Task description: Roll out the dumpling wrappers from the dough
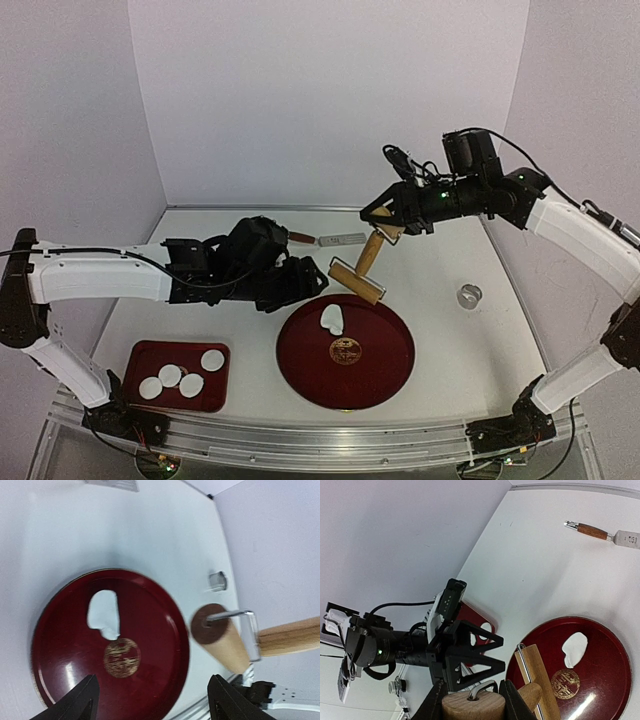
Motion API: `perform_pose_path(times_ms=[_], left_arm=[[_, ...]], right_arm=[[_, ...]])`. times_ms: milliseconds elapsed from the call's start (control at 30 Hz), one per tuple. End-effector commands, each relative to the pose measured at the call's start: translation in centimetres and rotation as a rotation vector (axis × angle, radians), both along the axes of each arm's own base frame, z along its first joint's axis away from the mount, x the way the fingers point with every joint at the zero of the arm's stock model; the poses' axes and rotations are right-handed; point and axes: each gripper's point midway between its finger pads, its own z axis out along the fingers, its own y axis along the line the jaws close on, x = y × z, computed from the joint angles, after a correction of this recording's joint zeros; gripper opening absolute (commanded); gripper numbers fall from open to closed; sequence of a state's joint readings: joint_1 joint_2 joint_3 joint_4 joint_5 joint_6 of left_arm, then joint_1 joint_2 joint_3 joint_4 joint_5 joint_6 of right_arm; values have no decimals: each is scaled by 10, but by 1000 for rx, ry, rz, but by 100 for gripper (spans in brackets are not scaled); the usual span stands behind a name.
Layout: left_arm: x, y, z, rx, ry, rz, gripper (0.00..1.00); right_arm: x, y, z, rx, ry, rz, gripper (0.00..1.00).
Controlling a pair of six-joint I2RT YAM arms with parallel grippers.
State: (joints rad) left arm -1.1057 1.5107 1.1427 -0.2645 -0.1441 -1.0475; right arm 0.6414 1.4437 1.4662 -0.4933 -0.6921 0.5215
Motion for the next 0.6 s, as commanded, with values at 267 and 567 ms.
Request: perform_pose_path(times_ms=[267, 567], left_arm=[[3, -32, 110, -458, -193, 27, 79], [15, 12, 121, -518, -206, 218, 82]], right_arm=[[-12, 10, 93, 316, -92, 33, 0], [-20, 8, 106, 361, -101, 54, 0]])
